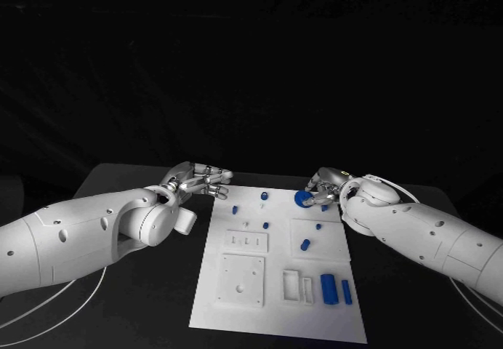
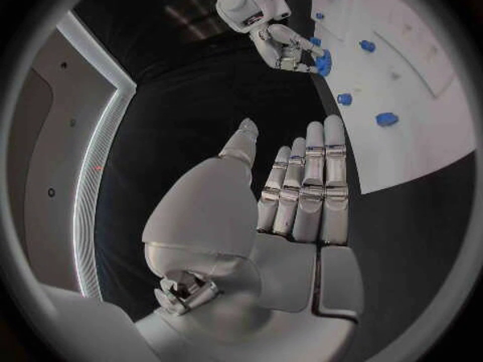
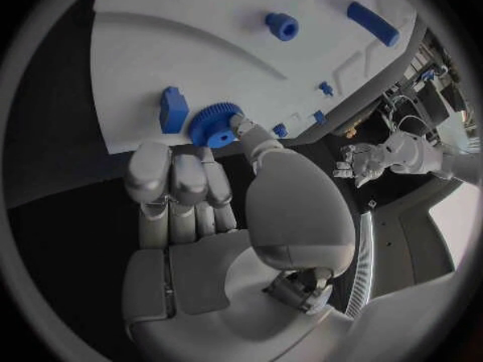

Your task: Assemble the parts on the task board

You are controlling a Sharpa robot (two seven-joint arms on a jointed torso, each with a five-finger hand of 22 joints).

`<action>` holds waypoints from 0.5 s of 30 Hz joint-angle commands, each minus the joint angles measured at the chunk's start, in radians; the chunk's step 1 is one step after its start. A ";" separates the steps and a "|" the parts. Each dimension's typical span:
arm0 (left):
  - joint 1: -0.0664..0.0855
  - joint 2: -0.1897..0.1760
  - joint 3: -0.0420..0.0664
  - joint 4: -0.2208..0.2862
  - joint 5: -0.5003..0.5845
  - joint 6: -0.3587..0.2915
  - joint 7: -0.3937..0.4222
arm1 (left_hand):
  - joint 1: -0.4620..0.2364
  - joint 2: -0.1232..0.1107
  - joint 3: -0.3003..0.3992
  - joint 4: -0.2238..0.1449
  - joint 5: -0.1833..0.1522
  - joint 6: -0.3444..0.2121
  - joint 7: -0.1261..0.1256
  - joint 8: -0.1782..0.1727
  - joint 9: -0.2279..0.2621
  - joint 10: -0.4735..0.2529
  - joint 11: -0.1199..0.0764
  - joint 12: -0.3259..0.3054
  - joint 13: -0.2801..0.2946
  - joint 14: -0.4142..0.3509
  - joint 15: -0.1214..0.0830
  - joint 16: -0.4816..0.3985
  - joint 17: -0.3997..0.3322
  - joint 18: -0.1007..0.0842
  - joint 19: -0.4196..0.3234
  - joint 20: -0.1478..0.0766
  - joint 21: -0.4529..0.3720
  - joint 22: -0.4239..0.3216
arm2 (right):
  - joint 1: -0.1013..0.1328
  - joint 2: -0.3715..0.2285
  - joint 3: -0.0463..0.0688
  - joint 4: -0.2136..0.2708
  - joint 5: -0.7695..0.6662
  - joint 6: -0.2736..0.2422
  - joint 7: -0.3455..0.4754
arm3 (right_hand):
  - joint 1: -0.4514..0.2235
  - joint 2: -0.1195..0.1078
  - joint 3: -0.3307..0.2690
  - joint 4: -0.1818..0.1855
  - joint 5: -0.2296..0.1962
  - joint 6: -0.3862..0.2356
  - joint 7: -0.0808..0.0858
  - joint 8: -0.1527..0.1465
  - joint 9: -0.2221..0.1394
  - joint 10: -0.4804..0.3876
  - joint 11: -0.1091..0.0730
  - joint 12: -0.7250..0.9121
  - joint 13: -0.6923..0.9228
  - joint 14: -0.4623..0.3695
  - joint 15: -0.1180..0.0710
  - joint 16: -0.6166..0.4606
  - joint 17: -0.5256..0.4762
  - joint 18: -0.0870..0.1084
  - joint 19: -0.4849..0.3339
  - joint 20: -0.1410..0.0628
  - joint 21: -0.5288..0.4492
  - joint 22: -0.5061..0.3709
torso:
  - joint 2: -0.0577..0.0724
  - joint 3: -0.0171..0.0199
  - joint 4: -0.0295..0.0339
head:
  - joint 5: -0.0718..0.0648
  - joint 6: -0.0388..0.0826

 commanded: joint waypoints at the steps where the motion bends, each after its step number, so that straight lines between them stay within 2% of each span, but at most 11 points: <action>1: 0.001 0.003 0.001 0.000 -0.004 0.016 0.005 | -0.003 0.006 -0.001 -0.003 0.000 -0.009 0.002 0.002 0.001 -0.009 0.000 0.003 0.001 0.001 0.002 0.003 0.001 0.016 -0.002 -0.002 0.003 0.001 | -0.008 0.000 -0.006 0.008 -0.023 0.029 -0.009 | -0.008 0.017 0.028 -0.018 0.018 0.025 -0.005 0.002 -0.001 0.009 -0.004 0.011 0.056 0.004 -0.005 0.004 -0.003 -0.004 0.057 0.001 -0.010 0.029 | -0.001 0.0010 -0.0015 | 0.000 -0.001; 6: 0.001 0.002 0.001 0.000 -0.004 0.015 0.005 | -0.003 0.006 -0.001 -0.003 0.000 -0.009 0.002 0.002 0.001 -0.009 0.000 0.003 0.001 0.001 0.002 0.003 0.001 0.016 -0.002 -0.002 0.003 0.001 | -0.009 -0.007 -0.007 0.042 -0.064 -0.027 -0.026 | -0.018 0.043 0.082 -0.050 0.027 0.079 -0.020 0.001 0.007 0.022 -0.012 0.026 0.069 0.005 -0.009 -0.002 -0.009 -0.010 0.057 -0.003 -0.018 0.033 | -0.002 0.0015 -0.0013 | 0.000 -0.002; 8: 0.001 0.002 0.001 0.001 -0.004 0.015 0.005 | -0.003 0.006 -0.001 -0.003 0.000 -0.009 0.002 0.002 0.001 -0.009 0.000 0.003 0.001 0.001 0.002 0.003 0.001 0.016 -0.002 -0.002 0.003 0.001 | -0.010 -0.009 -0.007 0.062 -0.083 -0.048 -0.037 | -0.032 0.047 0.095 -0.061 0.043 0.096 -0.024 0.001 0.010 0.029 -0.014 0.031 0.074 0.005 -0.012 -0.005 -0.012 -0.013 0.058 -0.006 -0.022 0.035 | -0.002 0.0013 -0.0006 | 0.000 -0.002; 12: 0.001 0.001 0.001 0.001 -0.004 0.014 0.005 | -0.003 0.006 -0.001 -0.003 0.000 -0.009 0.002 0.002 0.001 -0.009 0.000 0.003 0.001 0.001 0.002 0.003 0.001 0.016 -0.002 -0.002 0.003 0.001 | -0.010 -0.013 -0.007 0.092 -0.107 -0.072 -0.050 | -0.042 0.052 0.099 -0.074 0.049 0.106 -0.028 0.001 0.012 0.035 -0.015 0.033 0.079 0.006 -0.013 -0.005 -0.013 -0.015 0.059 -0.008 -0.027 0.038 | -0.001 0.0009 0.0017 | -0.001 -0.003; 15: 0.001 0.000 0.001 0.002 -0.004 0.013 0.005 | -0.003 0.006 -0.001 -0.003 0.000 -0.009 0.002 0.002 0.001 -0.009 0.000 0.003 0.001 0.001 0.002 0.003 0.001 0.016 -0.002 -0.002 0.003 0.001 | -0.011 -0.020 -0.007 0.121 -0.128 -0.095 -0.057 | -0.043 0.053 0.104 -0.078 0.075 0.109 -0.028 0.001 0.013 0.033 -0.015 0.030 0.079 0.006 -0.014 -0.006 -0.014 -0.016 0.059 -0.009 -0.029 0.039 | -0.001 0.0010 0.0020 | -0.002 -0.005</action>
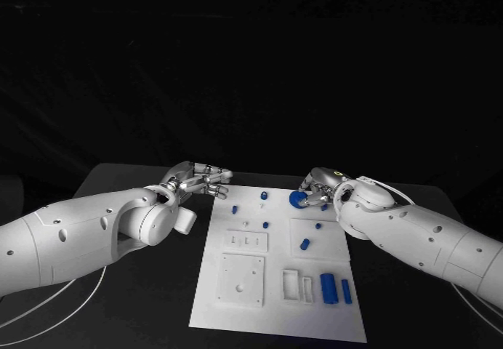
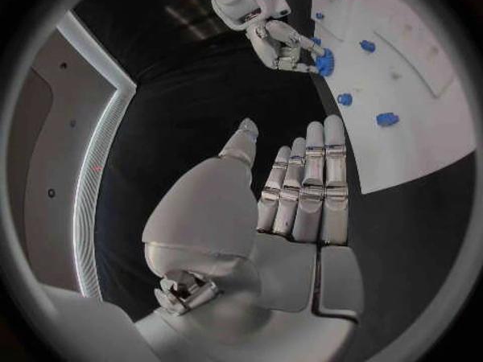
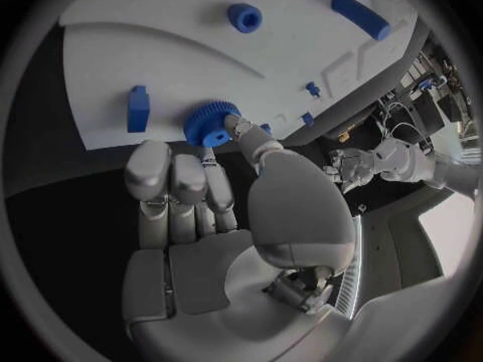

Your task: Assemble the parts on the task board

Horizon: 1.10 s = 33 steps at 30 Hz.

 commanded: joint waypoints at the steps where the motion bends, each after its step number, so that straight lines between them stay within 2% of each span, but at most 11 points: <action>1: 0.001 0.001 0.001 0.003 -0.004 0.012 0.006 | -0.003 0.006 -0.001 -0.003 0.000 -0.009 0.002 0.002 0.001 -0.009 0.000 0.003 0.001 0.001 0.002 0.004 0.001 0.017 -0.002 -0.002 0.003 0.001 | 0.000 -0.008 0.000 0.035 -0.075 -0.061 -0.028 | -0.003 0.009 0.004 -0.009 0.022 0.049 -0.014 0.004 0.015 0.003 0.001 0.000 0.079 -0.001 -0.008 -0.006 -0.002 -0.014 0.059 -0.009 -0.006 0.039 | 0.000 -0.0004 0.0025 | -0.002 -0.001; 7: 0.001 -0.002 0.001 0.006 -0.004 0.009 0.006 | -0.003 0.006 -0.001 -0.003 0.000 -0.009 0.002 0.002 0.001 -0.009 0.000 0.003 0.001 0.001 0.002 0.004 0.001 0.017 -0.002 -0.002 0.003 0.001 | 0.000 -0.030 0.001 0.133 -0.120 -0.109 -0.042 | -0.008 0.005 0.008 -0.013 0.021 0.052 -0.015 0.004 0.015 0.005 0.001 -0.001 0.080 -0.001 -0.008 -0.006 -0.002 -0.015 0.059 -0.009 -0.007 0.041 | -0.002 -0.0038 0.0019 | 0.005 0.001; 9: 0.001 -0.003 0.001 0.007 -0.004 0.008 0.006 | -0.002 0.006 -0.001 -0.003 -0.001 -0.009 0.002 0.002 0.001 -0.009 0.000 0.003 0.001 0.000 0.002 0.005 0.002 0.017 -0.005 -0.002 0.008 0.002 | 0.000 -0.030 0.001 0.156 -0.134 -0.114 -0.044 | -0.008 0.004 0.011 -0.014 0.021 0.055 -0.016 0.004 0.015 0.004 0.001 -0.005 0.078 -0.001 -0.008 -0.008 -0.005 -0.015 0.059 -0.009 -0.009 0.042 | -0.001 -0.0027 0.0011 | 0.008 0.002; 12: 0.001 -0.003 0.001 0.009 -0.004 0.006 0.006 | -0.002 0.006 -0.001 -0.003 -0.001 -0.009 0.002 0.001 0.001 -0.009 0.000 0.003 0.001 0.000 0.002 0.005 0.002 0.017 -0.005 -0.002 0.009 0.003 | 0.000 -0.022 0.000 0.175 -0.148 -0.113 -0.047 | -0.009 0.002 0.013 -0.013 0.012 0.056 -0.016 0.004 0.015 0.005 0.001 -0.006 0.078 -0.001 -0.007 -0.010 -0.006 -0.016 0.059 -0.008 -0.012 0.042 | -0.001 -0.0047 0.0014 | 0.010 0.002; 13: 0.001 -0.003 0.001 0.009 -0.004 0.005 0.006 | -0.002 0.005 -0.001 -0.003 0.000 -0.010 0.003 0.001 0.001 -0.009 0.001 0.003 0.001 0.000 0.002 0.005 0.002 0.017 -0.005 -0.002 0.009 0.003 | 0.000 -0.017 0.000 0.180 -0.155 -0.111 -0.048 | -0.009 0.002 0.013 -0.012 0.010 0.056 -0.016 0.004 0.015 0.005 0.001 -0.007 0.078 -0.001 -0.007 -0.010 -0.007 -0.016 0.059 -0.008 -0.013 0.042 | 0.000 -0.0042 0.0013 | 0.009 0.002; 17: 0.001 -0.003 0.001 0.010 -0.004 0.003 0.008 | -0.003 0.005 -0.001 -0.002 0.000 -0.014 0.004 0.001 0.001 -0.009 0.001 0.003 0.001 0.000 0.002 0.006 0.002 0.017 -0.005 -0.002 0.010 0.003 | -0.001 0.007 -0.020 0.184 -0.185 -0.106 -0.049 | -0.008 0.001 0.014 -0.009 0.008 0.055 -0.016 0.004 0.015 0.006 0.001 -0.007 0.079 0.000 -0.007 -0.010 -0.006 -0.017 0.059 -0.008 -0.013 0.043 | 0.001 -0.0051 0.0046 | 0.010 0.001; 19: 0.001 -0.002 0.001 0.010 -0.004 0.002 0.009 | -0.003 0.005 -0.001 -0.002 0.000 -0.014 0.004 0.001 0.001 -0.009 0.001 0.003 0.001 0.000 0.002 0.006 0.002 0.017 -0.005 -0.002 0.010 0.003 | -0.001 0.018 -0.029 0.182 -0.194 -0.104 -0.049 | -0.007 0.000 0.014 -0.009 0.009 0.055 -0.016 0.004 0.015 0.006 0.001 -0.007 0.079 0.000 -0.007 -0.010 -0.006 -0.017 0.059 -0.008 -0.013 0.043 | 0.001 -0.0046 0.0061 | 0.010 0.001; 23: 0.001 -0.002 0.001 0.010 -0.004 0.002 0.008 | -0.003 0.005 -0.001 -0.002 0.000 -0.014 0.004 0.001 0.001 -0.009 0.001 0.003 0.001 0.000 0.002 0.006 0.002 0.017 -0.005 -0.002 0.010 0.003 | -0.001 0.041 -0.045 0.172 -0.207 -0.101 -0.049 | -0.007 -0.001 0.016 -0.008 0.011 0.055 -0.016 0.004 0.015 0.006 0.001 -0.007 0.080 -0.001 -0.007 -0.010 -0.007 -0.017 0.060 -0.008 -0.013 0.043 | 0.001 -0.0022 0.0049 | 0.011 0.002; 28: 0.001 -0.002 0.001 0.009 -0.004 0.001 0.007 | -0.003 0.005 -0.001 -0.002 0.000 -0.014 0.004 0.001 0.001 -0.009 0.001 0.003 0.001 0.000 0.002 0.006 0.002 0.017 -0.005 -0.002 0.010 0.003 | -0.001 0.067 -0.059 0.154 -0.215 -0.092 -0.051 | -0.007 -0.003 0.017 -0.007 0.020 0.055 -0.016 0.004 0.014 0.006 0.001 -0.008 0.080 -0.001 -0.007 -0.010 -0.007 -0.017 0.060 -0.009 -0.014 0.044 | 0.001 -0.0043 0.0038 | 0.012 0.002; 31: 0.001 0.000 0.001 0.009 -0.004 0.001 0.008 | -0.003 0.005 -0.001 -0.002 0.000 -0.014 0.004 0.001 0.001 -0.009 0.001 0.003 0.001 0.000 0.002 0.006 0.002 0.017 -0.005 -0.002 0.010 0.003 | -0.001 0.083 -0.069 0.138 -0.219 -0.090 -0.052 | -0.009 -0.004 0.017 -0.005 0.018 0.054 -0.016 0.004 0.014 0.005 0.001 -0.009 0.080 -0.001 -0.007 -0.010 -0.007 -0.017 0.060 -0.008 -0.016 0.044 | 0.001 -0.0045 0.0038 | 0.009 0.003; 33: 0.001 0.001 0.001 0.010 -0.004 0.002 0.009 | -0.003 0.005 -0.001 -0.002 0.000 -0.014 0.004 0.001 0.001 -0.009 0.001 0.003 0.001 0.000 0.002 0.006 0.002 0.017 -0.005 -0.002 0.010 0.003 | -0.001 0.092 -0.075 0.127 -0.221 -0.090 -0.053 | -0.009 -0.004 0.017 -0.005 0.018 0.054 -0.016 0.004 0.014 0.005 0.001 -0.009 0.080 -0.001 -0.007 -0.010 -0.007 -0.017 0.060 -0.008 -0.016 0.044 | 0.002 -0.0033 0.0033 | 0.010 0.002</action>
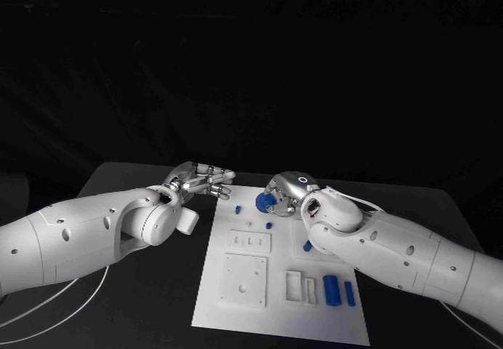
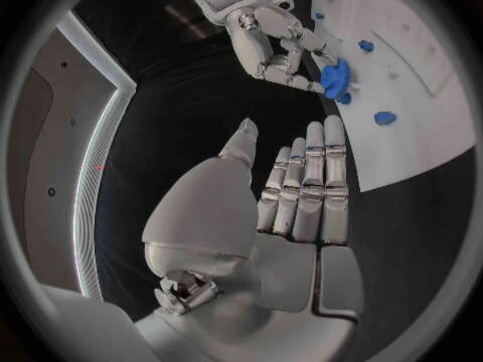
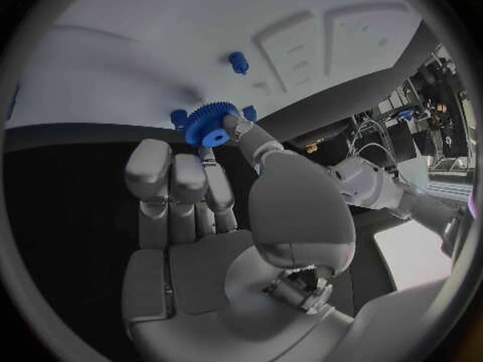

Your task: Assemble the parts on the task board

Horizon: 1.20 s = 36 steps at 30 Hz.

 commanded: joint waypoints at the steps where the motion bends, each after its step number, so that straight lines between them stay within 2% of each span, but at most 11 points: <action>1: 0.001 0.004 0.001 0.004 -0.003 0.004 0.009 | -0.003 0.005 -0.001 -0.002 0.000 -0.007 -0.003 0.001 0.001 -0.009 0.001 0.003 0.001 0.000 0.002 0.006 0.001 0.018 -0.005 -0.002 0.004 0.001 | 0.000 0.013 -0.006 -0.017 -0.034 0.006 -0.007 | -0.002 -0.005 0.002 0.003 -0.001 0.053 -0.017 0.007 0.015 0.004 0.001 -0.008 0.079 -0.001 -0.007 -0.006 -0.001 -0.016 0.059 -0.008 -0.004 0.044 | 0.001 -0.0003 -0.0004 | -0.001 -0.001; 6: 0.001 0.006 0.001 0.003 -0.003 0.004 0.010 | -0.003 0.005 0.000 -0.003 0.000 -0.006 -0.002 0.001 0.001 -0.008 0.001 0.003 0.001 0.001 0.002 0.006 0.001 0.018 -0.006 -0.002 0.005 0.001 | -0.001 0.032 -0.013 -0.043 -0.041 0.005 -0.010 | -0.002 -0.005 0.001 0.006 -0.005 0.052 -0.017 0.007 0.015 0.003 0.001 -0.010 0.078 -0.001 -0.007 -0.008 -0.003 -0.016 0.059 -0.009 -0.006 0.044 | 0.001 0.0020 -0.0003 | 0.000 -0.003; 10: 0.001 0.008 0.001 0.002 -0.003 0.005 0.009 | -0.003 0.005 0.000 -0.003 0.000 -0.006 -0.002 0.001 0.001 -0.008 0.001 0.003 0.001 0.001 0.002 0.006 0.001 0.018 -0.006 -0.002 0.005 0.001 | -0.001 0.044 -0.016 -0.065 -0.047 0.004 -0.014 | -0.002 -0.006 0.001 0.007 -0.007 0.052 -0.017 0.007 0.015 0.003 0.001 -0.010 0.078 -0.001 -0.007 -0.008 -0.003 -0.016 0.060 -0.009 -0.006 0.044 | 0.001 0.0007 0.0011 | 0.000 -0.004; 16: 0.001 0.010 0.001 0.000 -0.003 0.006 0.008 | -0.003 0.005 0.000 -0.003 0.000 -0.006 -0.002 0.001 0.001 -0.008 0.001 0.003 0.001 0.001 0.002 0.006 0.001 0.018 -0.006 -0.002 0.005 0.001 | -0.001 0.060 -0.020 -0.090 -0.049 0.002 -0.014 | -0.002 -0.006 0.001 0.007 -0.007 0.052 -0.017 0.007 0.015 0.003 0.001 -0.010 0.078 -0.001 -0.007 -0.008 -0.003 -0.016 0.060 -0.009 -0.006 0.044 | 0.001 0.0023 -0.0016 | 0.004 -0.006; 24: 0.001 0.012 0.001 -0.001 -0.003 0.008 0.007 | -0.003 0.005 0.000 -0.003 0.000 -0.006 -0.002 0.001 0.001 -0.008 0.001 0.003 0.001 0.001 0.002 0.006 0.001 0.018 -0.006 -0.002 0.005 0.001 | -0.001 0.080 -0.032 -0.120 -0.042 0.003 -0.007 | -0.003 -0.010 -0.001 0.015 -0.024 0.038 -0.013 0.007 0.009 -0.005 0.003 -0.025 0.071 -0.002 -0.006 -0.015 -0.008 -0.015 0.059 -0.008 -0.014 0.043 | 0.001 0.0022 -0.0020 | 0.004 -0.006; 26: 0.001 0.013 0.001 -0.001 -0.003 0.008 0.007 | -0.003 0.005 0.000 -0.003 0.000 -0.006 -0.002 0.001 0.001 -0.008 0.001 0.003 0.001 0.001 0.002 0.006 0.001 0.018 -0.006 -0.002 0.005 0.001 | -0.001 0.085 -0.035 -0.126 -0.039 0.004 -0.005 | -0.005 -0.013 -0.005 0.024 -0.050 0.033 -0.012 0.007 0.006 -0.006 0.004 -0.027 0.069 -0.002 -0.006 -0.016 -0.008 -0.015 0.059 -0.008 -0.017 0.042 | 0.001 0.0020 -0.0021 | 0.005 -0.007; 28: 0.001 0.013 0.001 -0.001 -0.003 0.008 0.006 | -0.003 0.005 0.000 -0.003 0.000 -0.006 -0.002 0.001 0.001 -0.008 0.001 0.003 0.001 0.001 0.002 0.006 0.001 0.018 -0.006 -0.002 0.005 0.001 | -0.001 0.088 -0.037 -0.130 -0.033 0.007 -0.003 | -0.010 -0.017 -0.012 0.042 -0.096 0.022 -0.010 0.007 0.002 -0.005 0.006 -0.027 0.069 -0.002 -0.005 -0.017 -0.009 -0.014 0.059 -0.007 -0.020 0.041 | 0.001 0.0021 -0.0015 | 0.005 -0.006; 30: 0.001 0.014 0.001 -0.001 -0.003 0.009 0.006 | -0.005 0.004 0.000 -0.004 -0.001 -0.010 -0.002 0.001 0.000 -0.009 0.002 0.003 0.001 0.000 0.002 0.006 0.001 0.018 -0.007 -0.001 0.006 0.000 | -0.001 0.091 -0.039 -0.134 -0.027 0.010 0.000 | -0.019 -0.023 -0.022 0.084 -0.129 0.011 -0.009 0.007 -0.001 -0.003 0.007 -0.024 0.070 -0.002 -0.006 -0.015 -0.006 -0.012 0.060 -0.008 -0.018 0.042 | 0.001 0.0021 -0.0011 | 0.005 -0.006; 33: 0.001 0.014 0.001 -0.002 -0.003 0.009 0.005 | -0.005 0.004 0.000 -0.004 -0.001 -0.010 -0.002 0.001 0.000 -0.009 0.002 0.003 0.001 0.000 0.002 0.006 0.001 0.018 -0.007 -0.001 0.006 0.000 | -0.001 0.093 -0.041 -0.139 -0.018 0.012 0.003 | -0.026 -0.036 -0.028 0.127 -0.183 0.001 -0.008 0.008 -0.001 -0.005 0.009 -0.027 0.067 -0.002 -0.005 -0.018 -0.008 -0.011 0.060 -0.007 -0.021 0.040 | 0.000 0.0024 -0.0018 | 0.005 -0.007; 34: 0.001 0.014 0.001 -0.002 -0.003 0.008 0.005 | -0.005 0.004 0.000 -0.004 -0.001 -0.010 -0.002 0.001 0.000 -0.009 0.002 0.003 0.001 0.000 0.002 0.006 0.001 0.018 -0.007 -0.001 0.006 0.000 | -0.001 0.093 -0.041 -0.140 -0.014 0.012 0.003 | -0.037 -0.040 -0.033 0.144 -0.209 -0.005 -0.006 0.006 -0.002 -0.005 0.010 -0.027 0.067 -0.002 -0.005 -0.019 -0.008 -0.010 0.060 -0.007 -0.021 0.040 | 0.000 0.0023 -0.0021 | 0.006 -0.008; 36: 0.001 0.014 0.001 -0.002 -0.003 0.008 0.005 | -0.005 0.004 0.000 -0.004 -0.001 -0.010 -0.002 0.001 0.000 -0.009 0.002 0.003 0.001 0.000 0.002 0.006 0.001 0.018 -0.007 -0.001 0.006 0.000 | -0.001 0.093 -0.042 -0.142 -0.008 0.010 0.002 | -0.065 -0.051 -0.032 0.203 -0.290 -0.020 -0.003 0.007 -0.003 -0.005 0.012 -0.028 0.067 -0.002 -0.004 -0.019 -0.008 -0.008 0.060 -0.006 -0.021 0.040 | 0.000 0.0024 -0.0032 | 0.007 -0.007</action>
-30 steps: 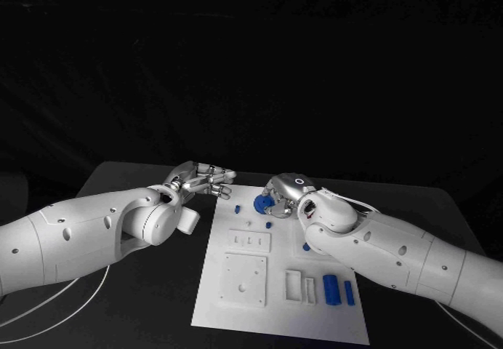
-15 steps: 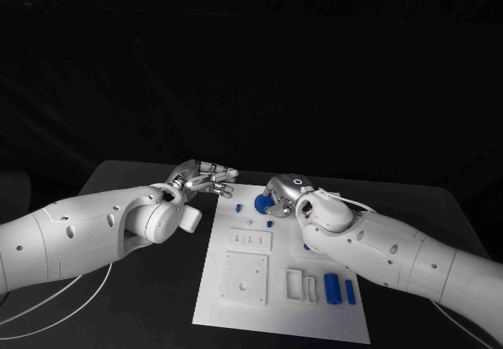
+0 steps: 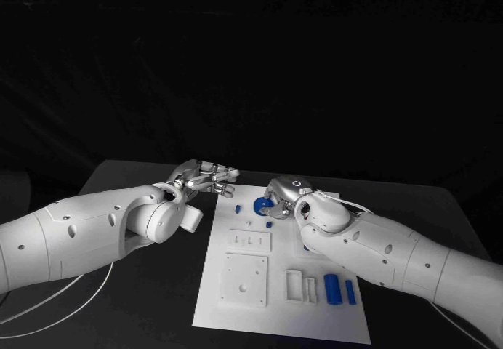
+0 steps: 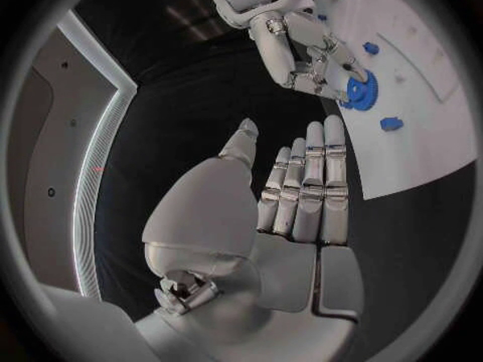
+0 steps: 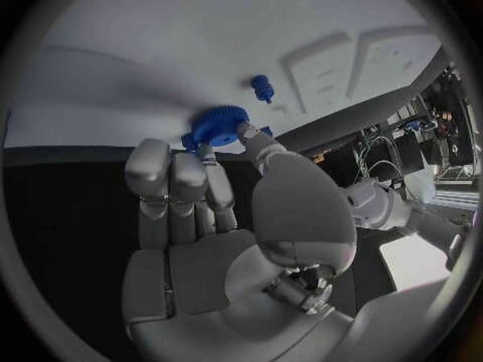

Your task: Assemble the parts on the task board

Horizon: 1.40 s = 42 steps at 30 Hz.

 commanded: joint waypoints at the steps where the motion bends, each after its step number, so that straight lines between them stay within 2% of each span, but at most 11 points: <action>1: 0.001 0.001 0.001 0.002 -0.003 0.008 0.005 | -0.005 0.004 0.000 -0.004 -0.001 -0.007 0.002 0.001 0.001 -0.006 -0.001 0.003 0.001 0.000 0.002 0.006 0.002 0.018 -0.007 -0.001 0.006 0.000 | -0.002 0.002 -0.002 0.000 0.018 0.013 0.009 | -0.026 -0.017 0.001 0.058 -0.075 -0.025 0.003 -0.007 -0.006 -0.005 0.006 -0.006 0.067 -0.002 -0.004 -0.003 0.000 -0.002 0.061 -0.006 -0.005 0.040 | -0.001 -0.0001 -0.0017 | 0.002 0.000; 6: 0.001 0.001 0.001 0.000 -0.003 0.009 0.005 | -0.005 0.004 0.000 -0.004 -0.001 -0.007 0.002 0.001 0.001 -0.006 -0.001 0.003 0.001 0.000 0.002 0.006 0.002 0.018 -0.007 -0.001 0.006 0.000 | -0.002 -0.007 -0.003 0.008 0.037 0.008 0.004 | -0.075 -0.057 -0.043 0.139 -0.095 -0.041 0.004 -0.008 -0.009 -0.004 0.004 -0.005 0.068 -0.003 -0.007 -0.002 0.004 -0.002 0.061 -0.010 -0.003 0.040 | -0.001 0.0013 -0.0020 | 0.002 0.000; 9: 0.001 0.000 0.001 -0.003 -0.003 0.008 0.006 | -0.005 0.005 0.001 -0.004 -0.001 -0.005 0.001 0.002 0.001 -0.006 -0.002 0.004 0.001 -0.001 0.003 0.006 0.002 0.018 -0.007 -0.001 0.006 0.000 | -0.002 -0.020 -0.003 0.026 0.049 0.005 0.001 | -0.035 -0.064 -0.127 0.197 -0.093 -0.053 0.006 -0.005 -0.008 -0.005 0.003 -0.006 0.070 -0.003 -0.007 -0.003 0.008 -0.003 0.061 -0.012 -0.003 0.039 | -0.001 0.0023 -0.0023 | 0.002 0.000; 11: 0.001 -0.001 0.001 -0.004 -0.003 0.007 0.006 | -0.005 0.003 0.001 -0.004 -0.001 -0.010 0.002 0.001 0.000 -0.007 -0.001 0.003 0.001 -0.001 0.003 0.006 0.002 0.018 -0.007 -0.001 0.006 0.000 | -0.002 -0.032 -0.003 0.042 0.053 -0.001 -0.002 | -0.042 -0.066 -0.136 0.209 -0.095 -0.056 0.006 -0.007 -0.009 -0.006 0.005 -0.007 0.069 -0.004 -0.007 -0.004 0.008 -0.003 0.061 -0.012 -0.003 0.039 | -0.002 0.0033 -0.0038 | 0.003 0.002; 12: 0.001 -0.002 0.001 -0.005 -0.003 0.007 0.006 | -0.005 0.003 0.001 -0.004 -0.001 -0.010 0.002 0.001 0.000 -0.007 -0.001 0.003 0.001 -0.001 0.003 0.006 0.002 0.018 -0.007 -0.001 0.006 0.000 | -0.002 -0.041 -0.002 0.053 0.055 -0.006 -0.004 | -0.016 -0.068 -0.152 0.241 -0.095 -0.057 0.006 -0.006 -0.008 -0.005 0.005 -0.007 0.071 -0.003 -0.007 -0.006 0.010 -0.003 0.061 -0.012 -0.004 0.038 | -0.002 0.0033 -0.0041 | 0.002 0.005; 16: 0.001 -0.005 0.001 -0.005 -0.003 0.006 0.006 | -0.005 0.003 0.001 -0.004 -0.001 -0.010 0.002 0.001 0.000 -0.007 -0.001 0.003 0.001 -0.001 0.003 0.006 0.002 0.018 -0.007 -0.001 0.006 0.000 | -0.002 -0.080 0.002 0.098 0.063 -0.029 -0.010 | -0.002 -0.073 -0.147 0.245 -0.095 -0.055 0.006 -0.006 -0.008 -0.005 0.004 -0.008 0.071 -0.002 -0.007 -0.007 0.013 -0.003 0.061 -0.012 -0.003 0.038 | -0.003 0.0042 -0.0073 | 0.002 0.006; 23: 0.001 -0.013 0.001 -0.007 -0.003 0.004 0.008 | -0.005 0.003 0.001 -0.004 -0.001 -0.010 0.002 0.001 0.000 -0.007 -0.001 0.003 0.001 -0.001 0.003 0.006 0.002 0.018 -0.007 -0.001 0.006 0.000 | -0.002 -0.180 0.040 0.179 0.105 -0.085 0.012 | 0.050 -0.069 -0.105 0.193 -0.095 -0.046 0.006 -0.006 -0.009 -0.002 0.004 -0.007 0.073 -0.002 -0.005 -0.009 0.014 -0.004 0.061 -0.010 0.000 0.039 | -0.007 0.0115 -0.0208 | 0.007 0.007; 29: 0.001 -0.023 0.001 -0.007 -0.002 0.007 0.017 | -0.002 0.005 0.002 -0.005 0.000 0.008 0.000 0.002 0.001 -0.002 -0.002 0.004 0.002 0.001 0.002 0.007 0.002 0.019 -0.006 -0.002 0.007 0.000 | -0.013 -0.285 0.099 0.199 0.255 -0.091 0.138 | 0.095 -0.041 -0.059 0.080 -0.086 -0.048 0.014 -0.007 -0.009 -0.004 0.012 -0.004 0.074 0.000 0.006 -0.014 0.006 -0.002 0.059 0.003 -0.004 0.039 | -0.012 0.0226 -0.0399 | 0.008 0.010; 32: 0.001 -0.026 0.001 -0.005 0.003 0.007 0.029 | -0.001 0.006 0.002 -0.006 0.000 0.014 0.002 0.002 0.002 -0.003 0.005 0.004 0.001 0.005 0.004 0.008 0.003 0.020 -0.004 -0.001 0.009 0.000 | -0.025 -0.324 0.123 0.183 0.351 -0.076 0.225 | 0.105 -0.029 -0.072 0.030 0.011 -0.050 0.015 -0.007 -0.009 -0.009 0.014 -0.005 0.073 -0.002 0.008 -0.018 0.000 -0.001 0.057 0.006 -0.009 0.040 | -0.013 0.0288 -0.0484 | 0.010 0.012; 33: 0.001 -0.027 0.001 -0.005 0.004 0.008 0.033 | 0.000 0.005 0.002 -0.006 0.000 0.014 0.002 0.002 0.002 -0.001 0.004 0.004 0.002 0.009 0.003 0.012 0.004 0.021 -0.002 -0.002 0.010 0.001 | -0.029 -0.334 0.128 0.173 0.380 -0.069 0.254 | 0.104 -0.013 -0.107 0.002 0.033 -0.051 0.014 -0.008 -0.010 -0.011 0.014 -0.006 0.072 -0.003 0.006 -0.021 -0.003 -0.001 0.056 0.004 -0.013 0.040 | -0.014 0.0304 -0.0500 | 0.008 0.015; 42: 0.001 -0.025 0.001 -0.014 0.007 0.020 0.043 | 0.001 0.008 0.001 -0.007 0.000 0.016 0.001 0.002 0.001 0.003 0.003 0.004 0.001 0.008 0.002 0.016 0.005 0.020 -0.003 -0.003 0.014 0.003 | -0.052 -0.365 0.146 0.063 0.503 0.001 0.404 | 0.108 0.016 -0.162 -0.056 0.109 -0.061 0.019 -0.007 -0.010 -0.019 0.017 -0.011 0.064 -0.003 0.011 -0.020 0.000 -0.002 0.057 0.009 -0.018 0.053 | -0.015 0.0467 -0.0624 | 0.008 0.013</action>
